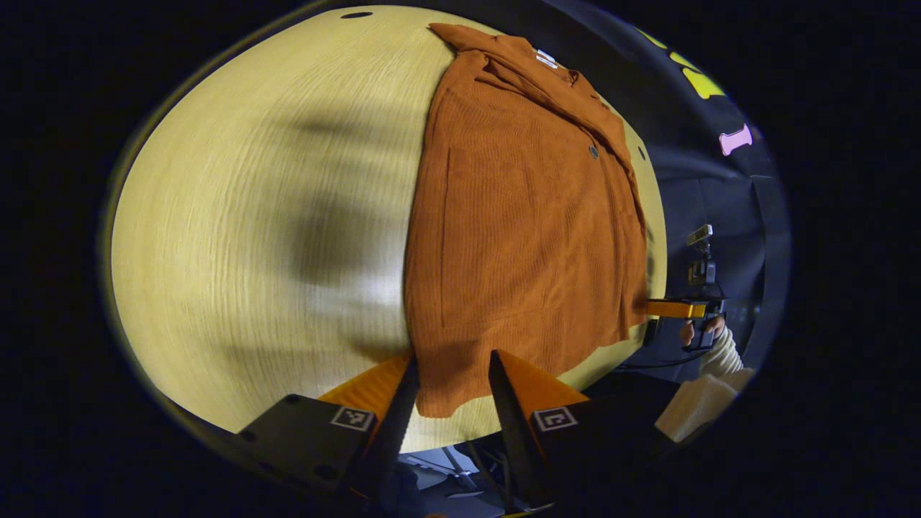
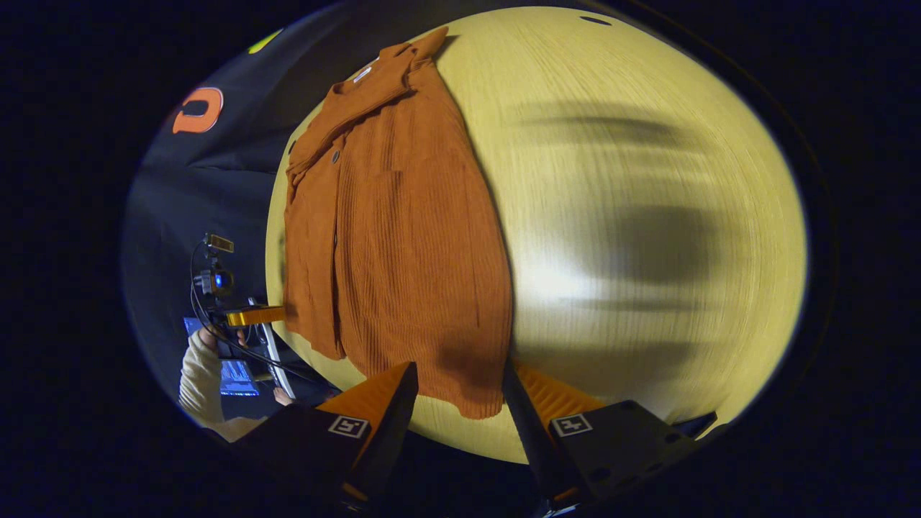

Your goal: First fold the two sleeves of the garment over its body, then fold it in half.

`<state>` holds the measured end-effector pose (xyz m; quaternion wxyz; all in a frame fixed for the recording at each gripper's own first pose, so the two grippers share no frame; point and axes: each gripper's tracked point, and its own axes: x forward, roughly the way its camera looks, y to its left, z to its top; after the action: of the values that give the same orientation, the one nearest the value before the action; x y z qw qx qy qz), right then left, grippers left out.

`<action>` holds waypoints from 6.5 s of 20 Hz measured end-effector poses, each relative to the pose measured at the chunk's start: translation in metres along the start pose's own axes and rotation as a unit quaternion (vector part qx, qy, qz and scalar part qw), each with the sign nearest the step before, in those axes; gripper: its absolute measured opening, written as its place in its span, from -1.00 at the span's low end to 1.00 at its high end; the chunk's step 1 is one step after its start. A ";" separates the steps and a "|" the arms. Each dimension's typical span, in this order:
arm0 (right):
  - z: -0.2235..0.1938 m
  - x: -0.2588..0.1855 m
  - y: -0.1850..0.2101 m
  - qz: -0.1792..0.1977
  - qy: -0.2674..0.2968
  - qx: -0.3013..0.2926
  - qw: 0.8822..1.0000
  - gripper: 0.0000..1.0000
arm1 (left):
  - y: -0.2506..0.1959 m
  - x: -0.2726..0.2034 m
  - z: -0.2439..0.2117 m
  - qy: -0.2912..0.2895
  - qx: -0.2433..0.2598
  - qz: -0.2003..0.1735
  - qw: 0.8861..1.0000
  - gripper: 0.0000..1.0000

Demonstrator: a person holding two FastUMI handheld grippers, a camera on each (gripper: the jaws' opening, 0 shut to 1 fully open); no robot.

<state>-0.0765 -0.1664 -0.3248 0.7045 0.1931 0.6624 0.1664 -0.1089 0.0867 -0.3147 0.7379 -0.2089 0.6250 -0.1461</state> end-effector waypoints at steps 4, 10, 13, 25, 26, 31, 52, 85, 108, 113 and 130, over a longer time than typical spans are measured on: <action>-0.001 0.002 0.006 0.013 0.005 0.022 1.000 0.46 | 0.000 -0.001 0.000 -0.002 -0.013 0.011 1.000 0.04; -0.004 0.006 -0.002 0.008 0.005 0.046 0.999 -0.41 | 0.007 0.004 -0.006 0.005 -0.031 0.060 0.998 -0.70; -0.005 0.009 -0.007 -0.014 0.005 0.035 0.999 -0.41 | 0.003 0.010 -0.006 0.002 -0.019 0.068 0.998 -0.88; -0.003 -0.005 0.015 -0.023 -0.024 -0.036 0.999 -0.99 | -0.015 0.003 -0.001 -0.006 -0.001 0.087 0.996 -0.94; 0.000 -0.015 0.028 -0.012 -0.031 -0.047 0.998 -0.99 | -0.020 -0.003 0.001 -0.010 0.003 0.084 0.996 -0.94; 0.021 -0.055 0.072 0.015 -0.062 -0.121 0.991 -0.99 | -0.037 -0.049 0.026 -0.051 0.021 0.066 0.996 -0.94; 0.345 -0.137 0.203 0.060 -0.241 -0.074 0.966 -0.99 | -0.097 -0.127 0.347 -0.262 0.064 0.056 0.961 -0.94; 0.481 -0.123 0.086 0.134 -0.291 0.173 0.931 -0.98 | -0.057 -0.027 0.500 -0.303 0.142 0.092 0.938 0.70; 0.409 -0.201 0.131 0.007 -0.373 0.042 0.927 0.87 | -0.067 -0.163 0.408 -0.444 0.019 0.119 0.888 0.98; 0.355 -0.245 0.178 -0.065 -0.433 -0.085 0.895 0.87 | -0.098 -0.198 0.360 -0.493 0.080 0.166 0.850 0.98; 0.172 -0.296 0.225 -0.220 -0.608 -0.203 0.735 0.76 | -0.209 -0.226 0.212 -0.556 0.145 0.158 0.803 0.97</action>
<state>0.0803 -0.1248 0.0511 0.9966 -0.0457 0.0673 -0.0154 0.0689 0.0392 0.0101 0.9934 -0.0429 0.1038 0.0245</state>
